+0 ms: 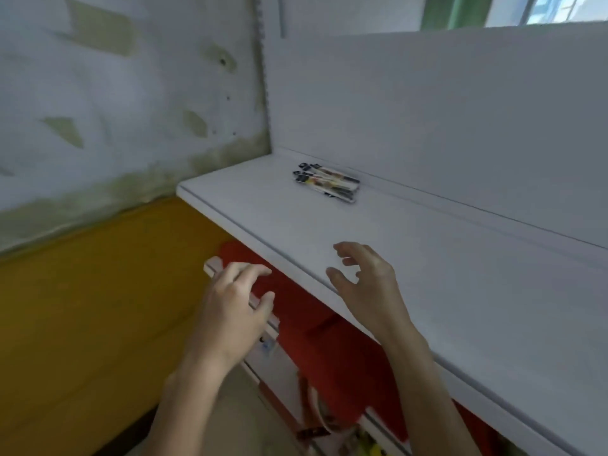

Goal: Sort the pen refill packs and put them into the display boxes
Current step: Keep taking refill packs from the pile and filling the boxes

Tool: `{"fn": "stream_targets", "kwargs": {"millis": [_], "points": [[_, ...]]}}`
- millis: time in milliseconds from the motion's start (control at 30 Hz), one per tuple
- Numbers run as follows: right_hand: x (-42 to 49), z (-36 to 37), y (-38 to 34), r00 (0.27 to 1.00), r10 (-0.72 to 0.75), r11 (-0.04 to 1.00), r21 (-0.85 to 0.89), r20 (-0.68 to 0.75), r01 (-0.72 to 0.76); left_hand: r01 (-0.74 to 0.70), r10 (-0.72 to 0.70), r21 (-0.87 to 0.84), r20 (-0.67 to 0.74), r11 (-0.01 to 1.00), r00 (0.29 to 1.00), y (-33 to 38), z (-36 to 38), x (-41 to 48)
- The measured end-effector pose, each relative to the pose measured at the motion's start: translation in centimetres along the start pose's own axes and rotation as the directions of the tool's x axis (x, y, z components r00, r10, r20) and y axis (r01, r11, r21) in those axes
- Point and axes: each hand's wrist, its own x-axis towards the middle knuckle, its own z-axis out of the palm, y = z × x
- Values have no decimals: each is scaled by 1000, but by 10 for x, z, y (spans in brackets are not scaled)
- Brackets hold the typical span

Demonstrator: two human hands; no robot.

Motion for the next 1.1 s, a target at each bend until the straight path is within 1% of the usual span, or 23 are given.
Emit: {"fn": "stream_targets", "kwargs": {"millis": [167,367,467,533,600,667,767,833,900,933,1033,1100], "points": [[39,49,-10,1000,16,1000,-5,26,-16,49,-50,-66,-14,997,999,-49,0,30],[109,76,1,999,50,997,-67,12,-49,-6,15,-151,55,988,998,-73,25,103],[149,87,4,997,79,992,-96,-8,-80,-33,47,-163,86,986,995,-86,35,147],[173,95,6,993,121,985,-127,12,-118,-26,44,-174,101,984,994,-97,38,171],[195,101,9,986,155,971,-193,63,-140,-8,30,-197,107,980,994,-109,43,193],[213,104,15,976,198,950,-263,87,-170,7,27,-221,148,975,989,-119,51,215],[234,103,30,965,262,909,-343,29,-236,-11,88,-291,253,957,964,-127,72,248],[247,104,41,954,294,884,-363,-61,-296,-17,145,-362,329,932,933,-127,85,268],[259,107,49,928,325,843,-390,-181,-371,-30,204,-407,391,913,897,-129,95,287],[264,109,52,916,336,802,-443,-218,-400,-43,233,-420,414,907,880,-131,99,297],[278,116,53,862,460,633,-603,-212,-486,-64,296,-449,470,891,832,-137,107,325],[284,123,50,825,509,554,-640,-246,-533,-32,302,-469,514,883,803,-141,111,339]]}}
